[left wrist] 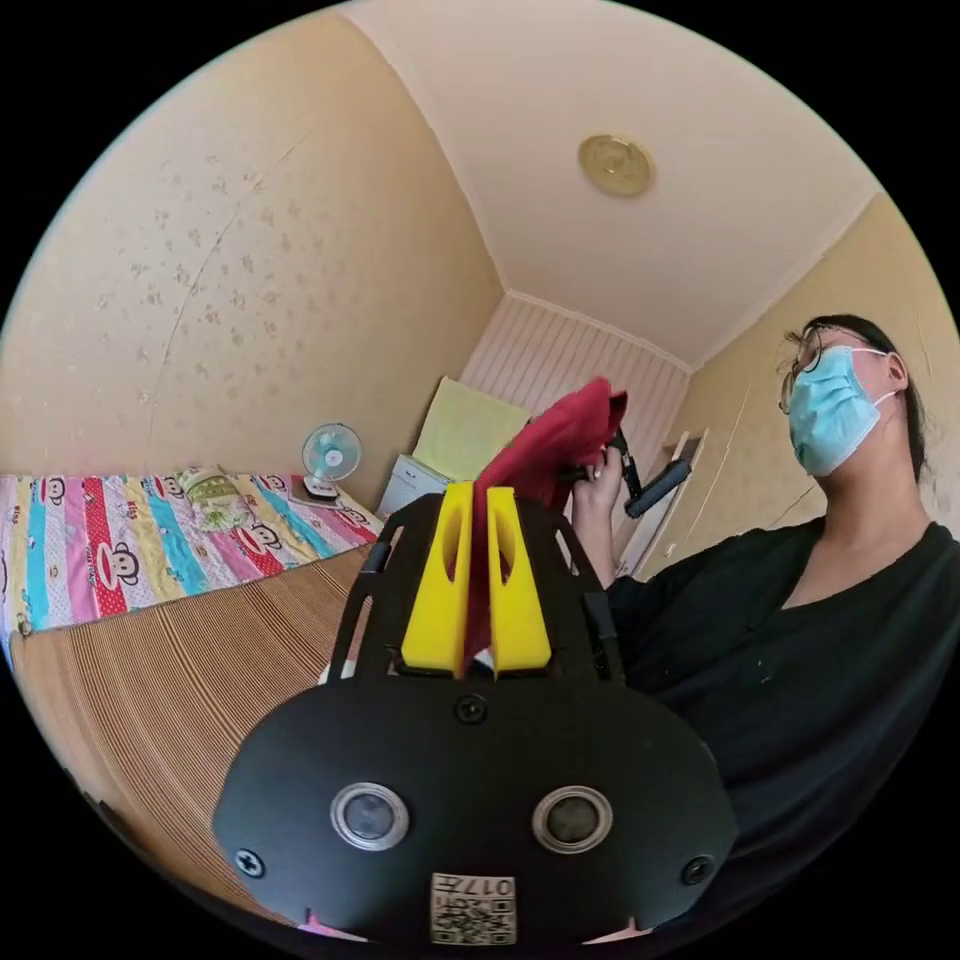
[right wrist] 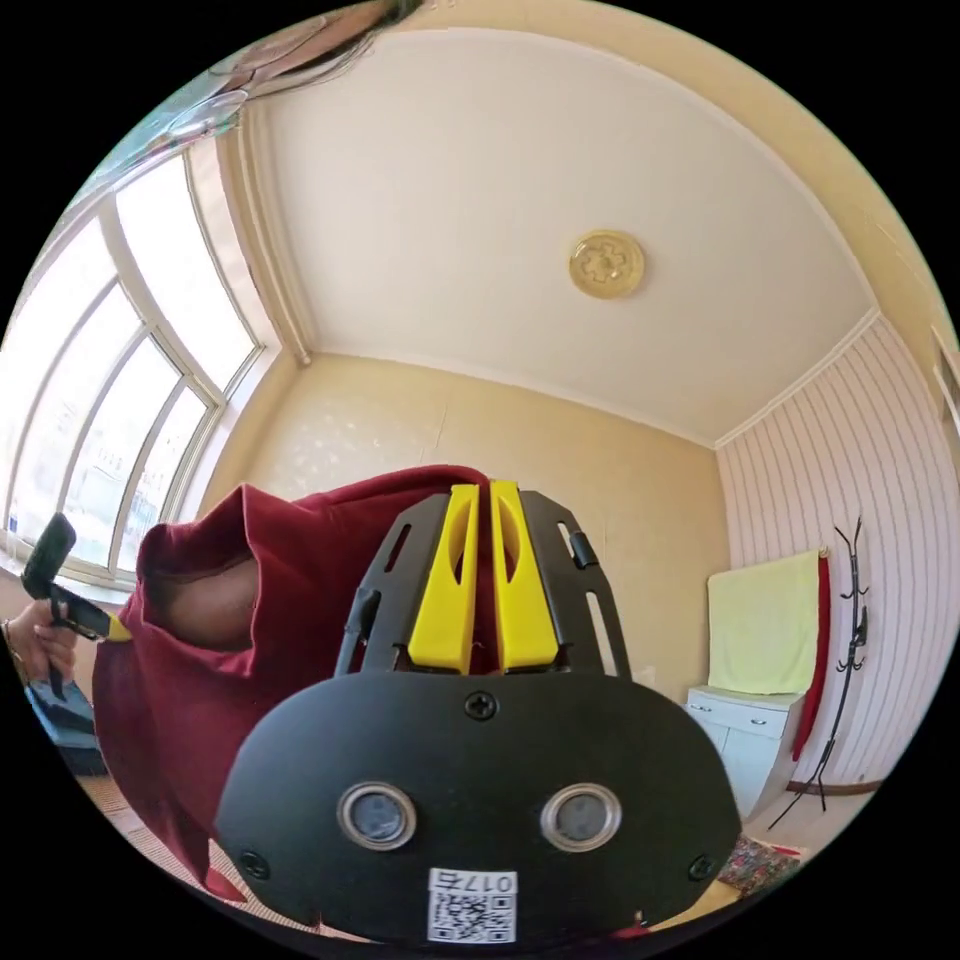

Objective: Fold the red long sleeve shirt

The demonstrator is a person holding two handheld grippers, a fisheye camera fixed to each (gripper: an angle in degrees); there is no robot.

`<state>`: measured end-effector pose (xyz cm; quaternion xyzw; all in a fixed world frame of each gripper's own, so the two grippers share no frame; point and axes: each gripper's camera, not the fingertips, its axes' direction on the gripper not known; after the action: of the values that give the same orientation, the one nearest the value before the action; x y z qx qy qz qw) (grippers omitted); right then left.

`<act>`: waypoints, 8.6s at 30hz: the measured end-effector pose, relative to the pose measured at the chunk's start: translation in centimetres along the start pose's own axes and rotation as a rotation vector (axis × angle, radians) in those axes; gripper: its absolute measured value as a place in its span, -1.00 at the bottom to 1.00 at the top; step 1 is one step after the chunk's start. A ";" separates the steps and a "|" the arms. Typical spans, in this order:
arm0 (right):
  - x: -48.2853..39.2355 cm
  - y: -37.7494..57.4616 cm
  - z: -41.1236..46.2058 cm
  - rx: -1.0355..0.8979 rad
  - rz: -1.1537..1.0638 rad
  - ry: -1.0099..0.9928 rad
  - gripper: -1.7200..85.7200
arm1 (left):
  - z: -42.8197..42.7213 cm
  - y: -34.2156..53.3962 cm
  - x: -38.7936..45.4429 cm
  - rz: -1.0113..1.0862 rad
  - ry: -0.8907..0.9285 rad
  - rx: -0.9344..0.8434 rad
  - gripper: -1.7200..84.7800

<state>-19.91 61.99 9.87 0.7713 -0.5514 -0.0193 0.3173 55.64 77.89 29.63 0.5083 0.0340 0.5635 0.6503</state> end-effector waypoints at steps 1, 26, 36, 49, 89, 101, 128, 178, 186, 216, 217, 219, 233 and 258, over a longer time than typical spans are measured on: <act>0.9 -0.1 -0.3 -0.027 0.022 -0.050 -0.90 | -0.4 -0.3 0.6 0.007 -0.011 0.026 -0.95; -14.4 48.3 38.1 -1.780 -0.359 -0.191 -0.92 | 5.7 6.8 -42.9 -0.807 -1.047 -0.978 -0.83; -6.5 61.4 23.7 -2.377 0.010 0.017 -0.90 | -2.9 18.3 -43.5 -1.204 -0.986 -1.037 -0.84; -2.5 54.0 44.7 -1.995 0.106 0.008 -0.90 | 1.6 1.2 -47.9 -0.826 -0.978 -1.059 -0.84; 9.8 66.4 50.0 -2.296 0.263 -0.344 -0.82 | -14.6 4.8 -55.9 -1.283 -1.003 -1.304 -0.84; 8.8 71.6 63.9 -2.322 0.610 -0.395 -0.73 | -15.9 3.0 -55.6 -1.337 -1.043 -1.272 -0.85; 39.1 63.2 65.8 -1.872 0.859 0.114 -0.89 | -17.1 5.9 -62.1 -1.317 -0.904 -1.121 -0.86; -3.4 72.4 38.0 -2.310 -0.004 -0.614 -0.89 | -17.7 21.0 -49.3 -0.639 -0.877 -1.463 -0.83; 1.1 72.2 40.4 -2.242 0.096 -0.615 -0.86 | -29.6 16.1 -50.1 -1.207 -1.057 -1.101 -0.87; -9.8 73.3 39.7 -2.371 0.361 -0.338 -0.89 | -56.8 20.5 -49.8 -1.959 -1.053 0.031 -0.85; -11.6 73.0 39.9 -2.365 0.340 -0.359 -0.89 | -56.6 20.1 -49.9 -1.936 -1.056 -0.011 -0.85; -14.0 72.4 40.2 -2.357 0.308 -0.397 -0.88 | -56.1 18.4 -50.2 -1.825 -1.026 -0.151 -0.79; -19.8 70.9 40.0 -2.391 0.076 -0.564 -0.82 | -54.3 18.9 -48.4 -1.711 -1.163 -0.351 -0.71; -26.2 52.4 39.7 -1.421 -0.113 -1.180 -0.58 | -43.2 -9.4 -36.7 -0.791 -0.750 -0.280 -0.86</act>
<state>-89.22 56.03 -3.47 0.2867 -0.4439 -0.7582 0.3820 22.27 78.04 -17.14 0.5312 -0.0864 0.0565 0.8409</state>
